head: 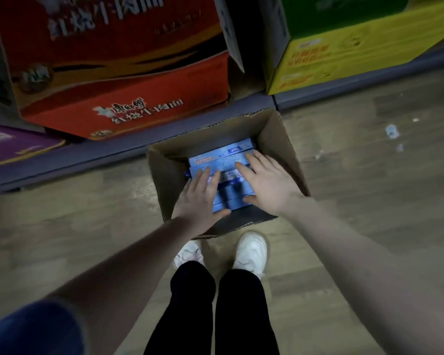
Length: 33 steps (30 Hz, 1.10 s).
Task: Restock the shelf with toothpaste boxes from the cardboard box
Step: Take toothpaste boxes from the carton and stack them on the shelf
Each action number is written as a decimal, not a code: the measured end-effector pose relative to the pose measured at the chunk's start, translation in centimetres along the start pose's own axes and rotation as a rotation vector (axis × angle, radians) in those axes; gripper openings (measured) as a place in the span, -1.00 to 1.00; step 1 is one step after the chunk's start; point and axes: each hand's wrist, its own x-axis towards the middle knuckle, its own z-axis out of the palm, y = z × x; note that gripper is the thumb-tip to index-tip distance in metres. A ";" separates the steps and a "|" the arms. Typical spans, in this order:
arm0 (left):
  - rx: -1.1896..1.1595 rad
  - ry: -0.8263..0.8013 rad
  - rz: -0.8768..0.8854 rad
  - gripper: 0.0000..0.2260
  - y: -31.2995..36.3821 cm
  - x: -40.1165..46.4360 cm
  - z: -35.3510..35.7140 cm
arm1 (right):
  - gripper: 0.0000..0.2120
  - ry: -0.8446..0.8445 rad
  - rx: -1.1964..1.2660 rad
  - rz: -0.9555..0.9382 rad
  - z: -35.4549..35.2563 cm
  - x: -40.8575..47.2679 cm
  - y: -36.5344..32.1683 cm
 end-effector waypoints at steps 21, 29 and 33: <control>-0.182 -0.459 -0.251 -0.12 -1.6 8.7 10.0 | 0.01 -0.289 -0.043 0.179 6.4 5.9 3.2; -0.222 -0.383 -0.261 -0.26 -3.3 9.4 11.6 | -0.05 -0.294 0.091 0.224 6.5 6.1 3.1; -0.342 -0.310 -0.297 -0.35 -3.5 9.4 11.6 | -0.07 -0.315 0.159 0.249 6.5 6.1 3.0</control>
